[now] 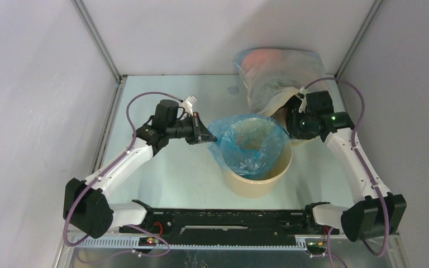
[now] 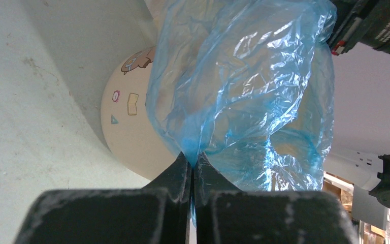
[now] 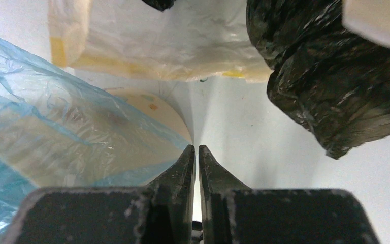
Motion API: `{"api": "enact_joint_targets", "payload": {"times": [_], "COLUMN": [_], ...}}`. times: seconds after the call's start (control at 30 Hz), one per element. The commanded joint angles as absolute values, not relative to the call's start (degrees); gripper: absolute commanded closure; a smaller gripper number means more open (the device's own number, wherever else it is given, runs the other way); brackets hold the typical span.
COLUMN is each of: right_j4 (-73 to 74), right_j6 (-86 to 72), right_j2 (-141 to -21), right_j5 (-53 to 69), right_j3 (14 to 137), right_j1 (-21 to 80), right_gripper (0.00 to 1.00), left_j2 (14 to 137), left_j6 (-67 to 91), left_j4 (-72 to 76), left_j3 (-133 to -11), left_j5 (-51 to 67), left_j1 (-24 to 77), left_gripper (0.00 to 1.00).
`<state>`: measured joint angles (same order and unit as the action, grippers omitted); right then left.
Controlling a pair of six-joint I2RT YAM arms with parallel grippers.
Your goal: Put the trash bags into the trash bin
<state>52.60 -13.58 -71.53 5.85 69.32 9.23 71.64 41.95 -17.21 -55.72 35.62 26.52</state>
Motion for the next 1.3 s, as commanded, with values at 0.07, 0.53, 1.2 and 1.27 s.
{"api": "enact_joint_targets", "payload": {"times": [0.07,0.53,1.2,1.27], "right_j4": [48.0,43.7,22.3,18.9], "right_j6": [-15.6,-20.9,-35.2,-35.8], "right_j2": [-63.4,-49.8,-50.0,-51.8], "right_j5": [9.2,15.3,12.5,10.9], "right_j3": [63.7,56.9,42.5,42.6], "right_j1": [9.0,9.2,27.6,28.7], "right_gripper": [0.91,0.9,0.97,0.97], "left_j2": [69.3,65.8,64.3,64.2], "left_j6": [41.0,45.4,46.6,46.4], "left_j4": [-16.1,-10.0,-6.3,-6.4], "left_j3": [-53.5,-48.0,-44.6,-44.6], "left_j5": [38.2,40.2,36.3,36.4], "left_j1": [28.2,30.1,26.1,24.4], "left_gripper": [0.96,0.88,0.8,0.8]}}
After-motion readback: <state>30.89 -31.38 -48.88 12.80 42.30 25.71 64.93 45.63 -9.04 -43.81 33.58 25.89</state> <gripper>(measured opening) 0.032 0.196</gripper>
